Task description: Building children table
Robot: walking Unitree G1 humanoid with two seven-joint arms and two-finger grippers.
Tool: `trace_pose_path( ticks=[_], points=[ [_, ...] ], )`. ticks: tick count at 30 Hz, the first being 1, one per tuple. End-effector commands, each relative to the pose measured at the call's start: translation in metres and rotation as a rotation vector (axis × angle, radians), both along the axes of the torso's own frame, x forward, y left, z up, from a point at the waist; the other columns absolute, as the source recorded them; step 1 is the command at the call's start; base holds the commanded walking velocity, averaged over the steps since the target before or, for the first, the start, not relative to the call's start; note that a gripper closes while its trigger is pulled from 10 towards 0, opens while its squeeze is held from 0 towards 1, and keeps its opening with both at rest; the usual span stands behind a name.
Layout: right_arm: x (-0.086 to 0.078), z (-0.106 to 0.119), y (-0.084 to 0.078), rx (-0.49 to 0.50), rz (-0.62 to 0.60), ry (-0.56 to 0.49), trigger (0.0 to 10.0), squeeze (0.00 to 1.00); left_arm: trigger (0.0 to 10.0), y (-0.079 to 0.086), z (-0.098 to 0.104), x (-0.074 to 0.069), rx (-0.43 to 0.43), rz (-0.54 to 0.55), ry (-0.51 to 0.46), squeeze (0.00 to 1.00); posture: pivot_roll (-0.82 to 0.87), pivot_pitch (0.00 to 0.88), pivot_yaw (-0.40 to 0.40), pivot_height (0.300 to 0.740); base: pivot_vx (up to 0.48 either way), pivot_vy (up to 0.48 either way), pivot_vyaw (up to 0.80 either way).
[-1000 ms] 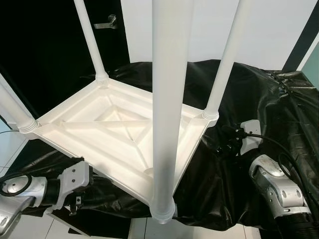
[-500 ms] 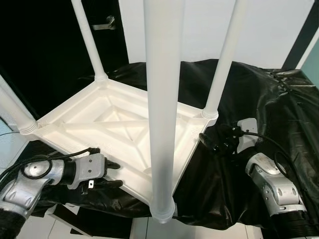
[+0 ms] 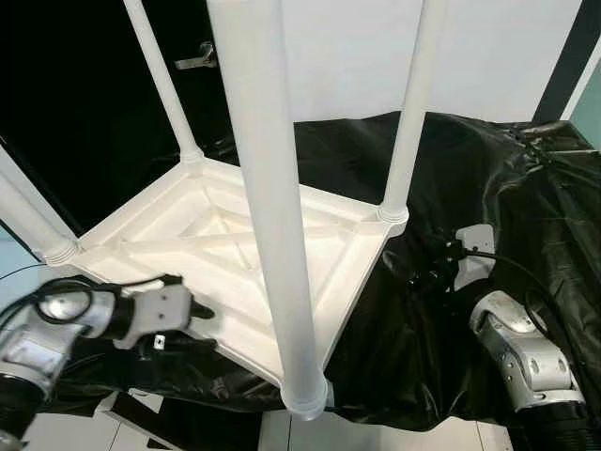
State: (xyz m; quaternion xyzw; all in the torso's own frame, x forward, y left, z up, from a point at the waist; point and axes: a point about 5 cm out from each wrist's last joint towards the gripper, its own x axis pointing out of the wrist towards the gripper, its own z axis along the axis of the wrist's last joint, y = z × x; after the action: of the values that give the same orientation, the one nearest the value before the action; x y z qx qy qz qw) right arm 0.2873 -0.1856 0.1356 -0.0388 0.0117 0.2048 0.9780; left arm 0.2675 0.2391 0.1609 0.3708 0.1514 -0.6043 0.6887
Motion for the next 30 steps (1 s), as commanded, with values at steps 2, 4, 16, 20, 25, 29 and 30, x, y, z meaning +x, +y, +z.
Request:
trace_pose_path(
  ticks=[2,4,16,20,25,29,30],
  points=[
    [-0.002,0.001,0.005,0.01,0.013,-0.015,10.0,0.0,10.0,0.003,0.006,-0.003,-0.028,-0.011,0.035,0.0,0.04,0.0,0.1,0.74,0.0,0.0,0.0],
    [-0.002,0.0,0.008,0.013,0.031,-0.012,10.0,0.0,10.0,0.003,0.004,-0.004,-0.014,-0.02,0.038,0.0,0.03,0.0,0.098,0.74,0.0,0.0,0.0],
    [-0.018,0.006,0.025,0.001,0.216,-0.003,10.0,0.0,10.0,-0.001,-0.02,-0.016,0.063,-0.067,0.102,0.0,0.03,0.0,0.074,0.74,0.0,0.0,0.0],
    [-0.017,0.005,0.024,0.0,0.209,0.002,10.0,0.0,10.0,-0.007,-0.022,-0.013,0.048,-0.07,0.07,0.0,0.03,0.0,0.064,0.74,0.0,0.0,0.0],
    [-0.017,0.007,0.028,0.004,0.226,0.005,10.0,0.0,10.0,-0.018,-0.027,-0.002,0.058,-0.083,0.009,0.0,0.03,0.0,0.046,0.74,0.0,0.0,0.0],
    [-0.017,0.007,0.028,-0.001,0.237,0.011,10.0,0.0,10.0,-0.022,-0.028,0.003,0.062,-0.084,-0.003,0.0,0.04,0.0,0.032,0.74,0.0,0.0,0.0],
    [-0.017,0.007,0.028,-0.005,0.242,0.015,10.0,0.0,10.0,-0.024,-0.03,0.005,0.061,-0.079,0.006,0.0,0.05,0.0,0.022,0.74,0.0,0.0,0.0]
  ],
)
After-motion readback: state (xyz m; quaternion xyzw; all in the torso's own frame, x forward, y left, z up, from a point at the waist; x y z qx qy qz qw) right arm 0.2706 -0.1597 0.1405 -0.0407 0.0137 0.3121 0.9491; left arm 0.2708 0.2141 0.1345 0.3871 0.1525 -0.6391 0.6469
